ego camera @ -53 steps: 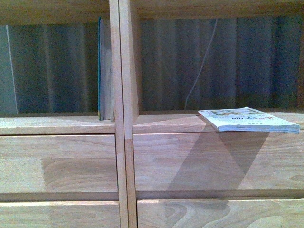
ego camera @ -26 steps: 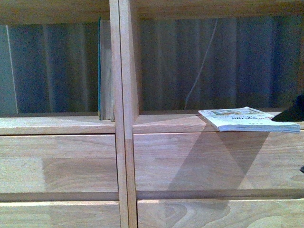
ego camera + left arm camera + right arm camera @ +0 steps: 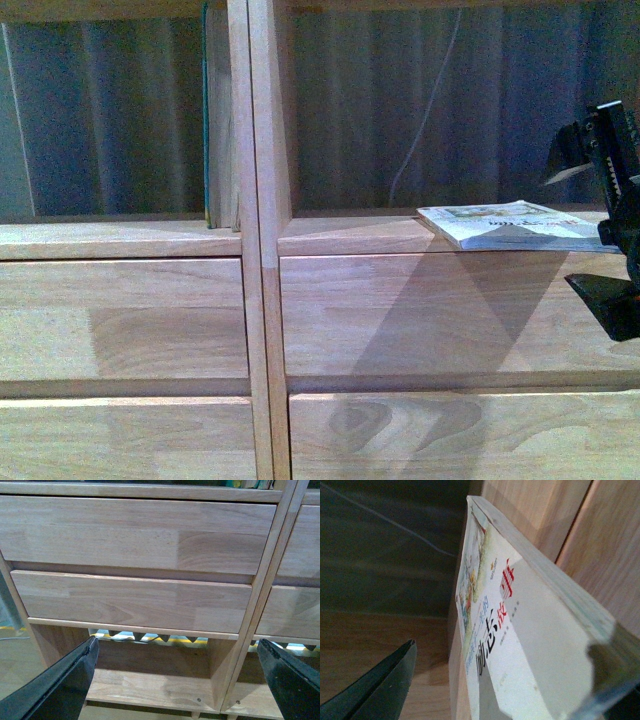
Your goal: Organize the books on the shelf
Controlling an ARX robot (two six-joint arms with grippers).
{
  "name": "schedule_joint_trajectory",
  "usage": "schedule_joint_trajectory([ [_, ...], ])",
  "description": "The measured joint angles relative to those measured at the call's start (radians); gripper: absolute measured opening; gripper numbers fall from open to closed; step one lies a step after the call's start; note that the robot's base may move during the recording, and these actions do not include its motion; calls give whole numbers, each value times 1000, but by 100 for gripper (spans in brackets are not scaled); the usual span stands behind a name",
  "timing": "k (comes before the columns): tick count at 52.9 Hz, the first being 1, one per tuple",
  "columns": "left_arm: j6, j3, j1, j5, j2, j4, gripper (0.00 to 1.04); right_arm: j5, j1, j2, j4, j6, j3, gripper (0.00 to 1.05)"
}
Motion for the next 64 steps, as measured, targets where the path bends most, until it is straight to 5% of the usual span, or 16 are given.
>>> schedule_joint_trajectory([
  [4,0,0,0,0,0,0,98,-10,3,18,-21,43,29,96],
  [38,0,0,1,7,0,0,98,-35,18,64,34,87,41,8],
  [45,-47,29,151,367,126,69,98,-69,0,40,66,89,8,7],
  [50,-99,150,351,654,396,332,98,-121,-30,-19,97,89,-23,7],
  [57,-195,374,400,764,744,564,98,-198,-70,-141,162,87,-39,7],
  [64,-291,560,351,798,985,603,98,-277,-68,-228,217,42,-23,7],
])
